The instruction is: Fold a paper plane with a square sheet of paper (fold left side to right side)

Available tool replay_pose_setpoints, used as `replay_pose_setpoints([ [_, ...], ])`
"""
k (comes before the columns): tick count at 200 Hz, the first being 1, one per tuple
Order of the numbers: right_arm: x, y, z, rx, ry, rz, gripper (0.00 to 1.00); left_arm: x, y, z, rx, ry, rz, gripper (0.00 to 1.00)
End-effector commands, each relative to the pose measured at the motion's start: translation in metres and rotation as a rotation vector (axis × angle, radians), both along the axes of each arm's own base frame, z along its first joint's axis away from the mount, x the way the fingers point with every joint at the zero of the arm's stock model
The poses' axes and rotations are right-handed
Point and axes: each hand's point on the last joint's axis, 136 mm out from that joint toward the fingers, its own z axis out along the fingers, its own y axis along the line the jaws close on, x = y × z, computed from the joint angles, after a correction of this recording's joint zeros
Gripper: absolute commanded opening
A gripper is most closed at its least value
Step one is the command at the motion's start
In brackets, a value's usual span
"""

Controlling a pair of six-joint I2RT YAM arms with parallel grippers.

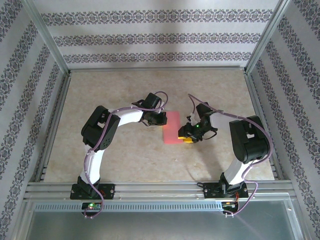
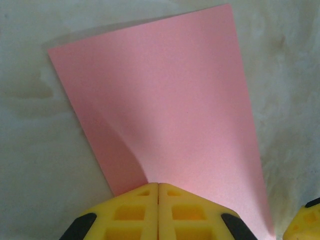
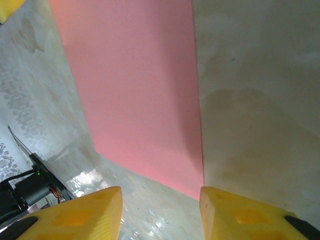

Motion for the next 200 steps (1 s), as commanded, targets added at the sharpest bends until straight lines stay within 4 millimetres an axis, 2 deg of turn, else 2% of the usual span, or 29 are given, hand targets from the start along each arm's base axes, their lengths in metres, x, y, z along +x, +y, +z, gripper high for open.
replay_pose_setpoints([
  [1, 0.001, 0.001, -0.004, -0.03, 0.008, 0.016, 0.46, -0.02, 0.013, -0.026, 0.084, 0.087, -0.022, 0.07],
  [69, -0.001, -0.005, -0.012, -0.109, 0.011, 0.032, 0.47, -0.019, 0.012, -0.025, 0.084, 0.082, -0.021, 0.07],
  [121, -0.004, -0.007, -0.009, -0.131, 0.005, 0.04, 0.48, -0.019, 0.013, -0.025, 0.089, 0.082, -0.02, 0.08],
  [142, -0.008, -0.001, -0.015, -0.129, 0.022, 0.061, 0.48, -0.019, 0.013, -0.025, 0.087, 0.08, -0.02, 0.07],
  [163, -0.008, 0.015, -0.018, -0.077, 0.034, 0.074, 0.48, -0.018, 0.012, -0.025, 0.083, 0.079, -0.017, 0.07],
  [200, 0.012, 0.036, -0.001, 0.044, -0.022, 0.053, 0.49, -0.017, 0.012, -0.025, 0.081, 0.078, -0.009, 0.07],
])
